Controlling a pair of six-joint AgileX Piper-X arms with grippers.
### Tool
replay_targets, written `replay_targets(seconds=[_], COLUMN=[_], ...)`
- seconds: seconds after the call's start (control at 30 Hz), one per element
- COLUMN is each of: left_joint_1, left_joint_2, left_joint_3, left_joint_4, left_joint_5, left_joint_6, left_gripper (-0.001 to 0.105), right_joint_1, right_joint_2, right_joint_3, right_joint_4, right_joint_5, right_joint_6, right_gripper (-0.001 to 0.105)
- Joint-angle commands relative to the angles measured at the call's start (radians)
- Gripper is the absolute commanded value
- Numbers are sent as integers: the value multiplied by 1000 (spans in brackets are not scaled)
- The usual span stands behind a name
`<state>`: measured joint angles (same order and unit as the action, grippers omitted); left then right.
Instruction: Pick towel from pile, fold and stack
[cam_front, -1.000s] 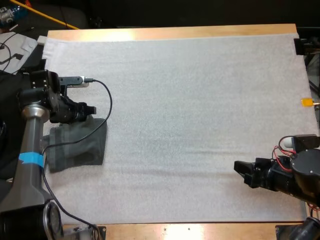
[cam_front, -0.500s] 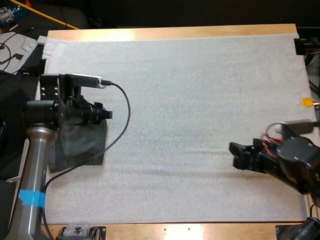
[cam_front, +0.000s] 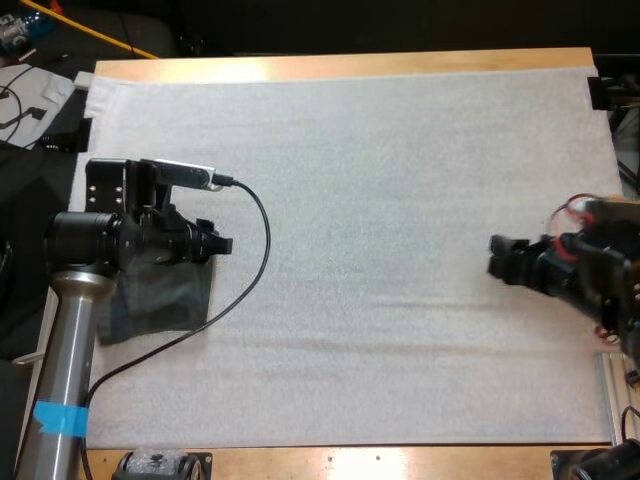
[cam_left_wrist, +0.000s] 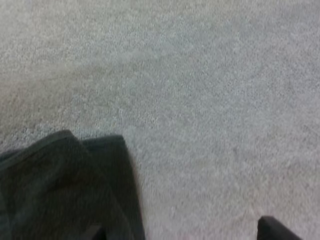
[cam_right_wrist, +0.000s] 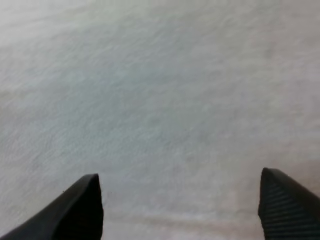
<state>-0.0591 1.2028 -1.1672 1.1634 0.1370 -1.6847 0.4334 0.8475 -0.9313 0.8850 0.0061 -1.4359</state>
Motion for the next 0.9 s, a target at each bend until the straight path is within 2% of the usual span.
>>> replay_targets(seconds=[0.0,0.2,0.4,0.5,0.67,0.87], left_joint_1=[1,-1,1,-3,-5,-5], left_joint_2=[-34,-85,-150,-152,-226,-412], left_joint_3=[-1,-3,-2,-4,6,107], left_joint_4=[26,41,61,59,64,68], left_joint_5=[-14,-17,-17,-15,-35,-52], left_joint_6=[10,18,22,21,26,24], left_gripper=[58,58,58,57,58,58], right_joint_1=[-188,-388,-501,-489,-481,-479], right_joint_2=[-4,-27,-84,-107,-254,-406], right_joint_3=[0,-1,-2,-6,-6,-7], right_joint_4=[9,80,173,171,248,336], right_joint_5=[-50,-82,-73,-58,-17,-17], right_joint_6=[-73,-165,-262,-273,-350,-363], right_gripper=[63,64,64,63,63,63])
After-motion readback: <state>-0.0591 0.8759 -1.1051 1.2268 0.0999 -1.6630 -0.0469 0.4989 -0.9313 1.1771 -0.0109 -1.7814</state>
